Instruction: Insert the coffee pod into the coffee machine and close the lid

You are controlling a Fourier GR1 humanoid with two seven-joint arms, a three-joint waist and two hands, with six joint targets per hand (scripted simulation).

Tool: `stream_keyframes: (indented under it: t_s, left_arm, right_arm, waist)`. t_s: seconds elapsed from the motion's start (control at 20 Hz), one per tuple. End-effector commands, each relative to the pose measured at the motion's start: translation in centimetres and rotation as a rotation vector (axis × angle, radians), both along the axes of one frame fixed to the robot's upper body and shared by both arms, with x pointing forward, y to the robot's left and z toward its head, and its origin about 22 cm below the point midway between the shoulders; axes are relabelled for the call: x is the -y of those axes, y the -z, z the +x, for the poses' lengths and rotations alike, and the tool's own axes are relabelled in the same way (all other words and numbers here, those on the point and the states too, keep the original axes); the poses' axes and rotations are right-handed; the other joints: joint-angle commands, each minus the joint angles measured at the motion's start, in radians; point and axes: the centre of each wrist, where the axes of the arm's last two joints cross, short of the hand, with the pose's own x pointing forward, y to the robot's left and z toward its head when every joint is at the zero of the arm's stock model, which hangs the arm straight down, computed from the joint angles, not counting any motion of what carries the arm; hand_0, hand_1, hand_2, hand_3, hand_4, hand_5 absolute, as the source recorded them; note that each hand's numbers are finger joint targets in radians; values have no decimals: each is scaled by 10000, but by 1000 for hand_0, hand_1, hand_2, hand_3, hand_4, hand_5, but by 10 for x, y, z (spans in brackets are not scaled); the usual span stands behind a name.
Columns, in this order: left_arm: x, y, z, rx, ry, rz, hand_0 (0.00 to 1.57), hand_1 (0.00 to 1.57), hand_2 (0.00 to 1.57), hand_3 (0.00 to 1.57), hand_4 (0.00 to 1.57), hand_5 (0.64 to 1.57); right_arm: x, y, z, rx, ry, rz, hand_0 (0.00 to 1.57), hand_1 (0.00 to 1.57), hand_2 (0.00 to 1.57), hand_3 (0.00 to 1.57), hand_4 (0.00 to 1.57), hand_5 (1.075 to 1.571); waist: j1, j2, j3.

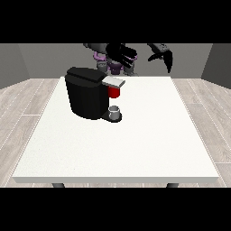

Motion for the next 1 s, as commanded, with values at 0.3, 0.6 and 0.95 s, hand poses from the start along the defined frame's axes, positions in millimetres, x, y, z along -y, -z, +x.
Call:
stream_keyframes:
  t_s: [0.3,0.6,0.95]
  left_arm:
    - [7,-10,1,578,473,-178,0,0,0,0,379,1571]
    - [21,-19,5,1025,813,-10,0,0,0,0,397,1571]
    - [19,-57,24,1560,1155,-207,0,0,0,0,368,1571]
  right_arm:
    - [-16,-53,14,763,65,-300,0,0,0,0,127,1571]
    - [-30,-87,16,1587,154,-836,0,0,0,0,0,1571]
    - [-39,-116,19,2126,285,-1100,0,0,0,0,0,1571]
  waist:
    - [670,536,1]
    - [1085,1118,0]
    - [1558,1779,1]
